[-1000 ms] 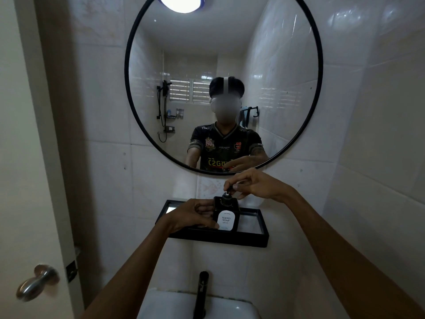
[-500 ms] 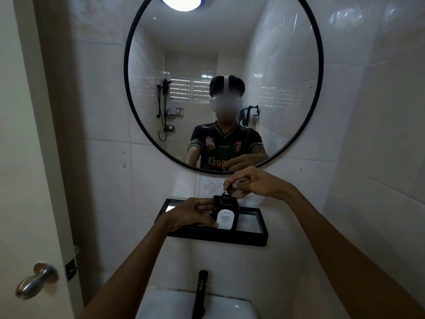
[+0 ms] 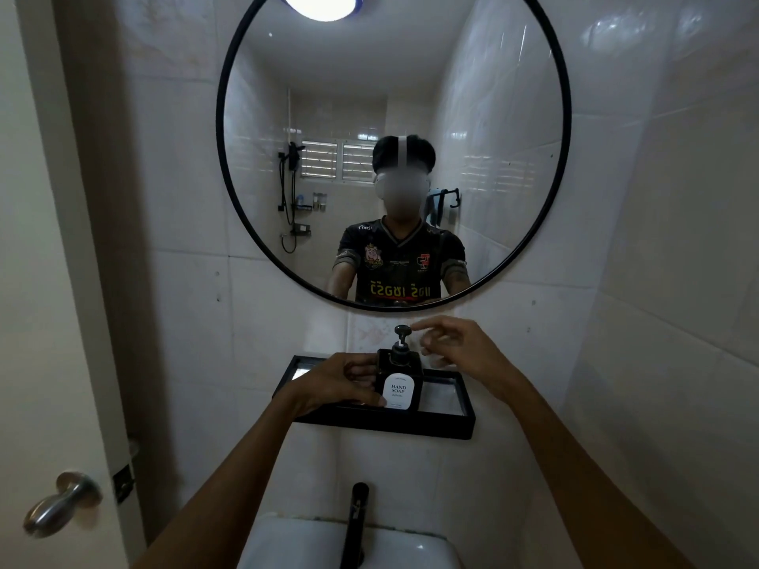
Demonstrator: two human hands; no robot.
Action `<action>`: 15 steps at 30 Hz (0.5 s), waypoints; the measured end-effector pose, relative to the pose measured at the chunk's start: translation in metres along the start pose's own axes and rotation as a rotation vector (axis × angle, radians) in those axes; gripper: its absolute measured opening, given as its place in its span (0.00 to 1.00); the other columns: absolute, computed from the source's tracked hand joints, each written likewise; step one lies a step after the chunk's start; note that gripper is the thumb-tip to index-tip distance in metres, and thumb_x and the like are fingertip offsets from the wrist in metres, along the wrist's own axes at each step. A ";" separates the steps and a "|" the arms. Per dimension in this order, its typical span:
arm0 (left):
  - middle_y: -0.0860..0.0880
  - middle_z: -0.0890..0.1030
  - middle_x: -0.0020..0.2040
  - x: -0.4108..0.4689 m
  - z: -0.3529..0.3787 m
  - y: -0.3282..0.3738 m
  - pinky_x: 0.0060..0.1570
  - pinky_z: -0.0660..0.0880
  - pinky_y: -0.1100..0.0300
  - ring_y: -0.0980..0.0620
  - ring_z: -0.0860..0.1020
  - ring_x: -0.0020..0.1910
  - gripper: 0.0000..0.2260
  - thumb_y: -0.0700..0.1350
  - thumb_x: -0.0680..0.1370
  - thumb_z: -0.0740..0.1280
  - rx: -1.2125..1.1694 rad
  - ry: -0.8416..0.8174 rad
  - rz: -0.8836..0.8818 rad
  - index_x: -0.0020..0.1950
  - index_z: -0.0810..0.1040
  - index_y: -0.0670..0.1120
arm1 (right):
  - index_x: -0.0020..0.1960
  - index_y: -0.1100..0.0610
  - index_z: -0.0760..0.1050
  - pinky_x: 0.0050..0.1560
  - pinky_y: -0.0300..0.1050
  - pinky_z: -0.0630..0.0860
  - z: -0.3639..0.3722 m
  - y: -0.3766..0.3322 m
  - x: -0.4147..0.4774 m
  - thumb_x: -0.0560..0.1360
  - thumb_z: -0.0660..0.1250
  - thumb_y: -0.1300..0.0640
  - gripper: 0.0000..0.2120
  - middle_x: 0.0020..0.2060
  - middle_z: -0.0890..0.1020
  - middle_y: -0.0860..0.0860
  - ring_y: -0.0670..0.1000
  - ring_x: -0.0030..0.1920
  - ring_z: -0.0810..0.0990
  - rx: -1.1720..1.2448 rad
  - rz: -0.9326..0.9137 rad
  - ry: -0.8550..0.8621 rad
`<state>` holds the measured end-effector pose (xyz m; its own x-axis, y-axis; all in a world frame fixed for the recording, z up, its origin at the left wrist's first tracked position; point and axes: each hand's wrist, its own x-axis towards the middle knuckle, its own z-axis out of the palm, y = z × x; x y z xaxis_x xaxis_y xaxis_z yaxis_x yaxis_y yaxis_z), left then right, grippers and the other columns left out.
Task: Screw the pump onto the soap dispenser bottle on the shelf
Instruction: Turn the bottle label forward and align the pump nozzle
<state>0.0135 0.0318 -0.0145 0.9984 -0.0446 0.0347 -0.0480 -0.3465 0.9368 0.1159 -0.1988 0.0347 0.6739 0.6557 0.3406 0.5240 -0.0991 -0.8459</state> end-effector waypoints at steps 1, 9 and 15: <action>0.50 0.82 0.66 -0.001 0.000 0.001 0.60 0.80 0.61 0.56 0.82 0.63 0.33 0.34 0.70 0.79 0.017 0.002 0.010 0.73 0.75 0.50 | 0.61 0.53 0.81 0.53 0.50 0.84 0.000 0.010 -0.004 0.78 0.68 0.64 0.14 0.53 0.82 0.61 0.58 0.53 0.84 -0.013 0.013 -0.001; 0.48 0.83 0.65 -0.008 -0.004 0.004 0.65 0.78 0.54 0.54 0.82 0.63 0.32 0.37 0.72 0.78 0.068 0.154 0.076 0.75 0.72 0.44 | 0.68 0.47 0.76 0.69 0.53 0.74 0.000 0.031 -0.005 0.68 0.77 0.44 0.30 0.59 0.84 0.45 0.44 0.61 0.81 -0.145 0.131 -0.180; 0.51 0.84 0.62 -0.006 0.003 0.002 0.64 0.79 0.53 0.56 0.83 0.61 0.29 0.42 0.71 0.80 0.059 0.187 0.074 0.71 0.77 0.46 | 0.69 0.48 0.76 0.71 0.50 0.72 -0.006 0.029 -0.007 0.68 0.78 0.47 0.30 0.61 0.83 0.43 0.43 0.63 0.80 -0.151 0.140 -0.181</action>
<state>0.0076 0.0286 -0.0136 0.9800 0.1008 0.1716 -0.1175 -0.4031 0.9076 0.1293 -0.2105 0.0101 0.6481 0.7497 0.1341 0.5132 -0.2997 -0.8043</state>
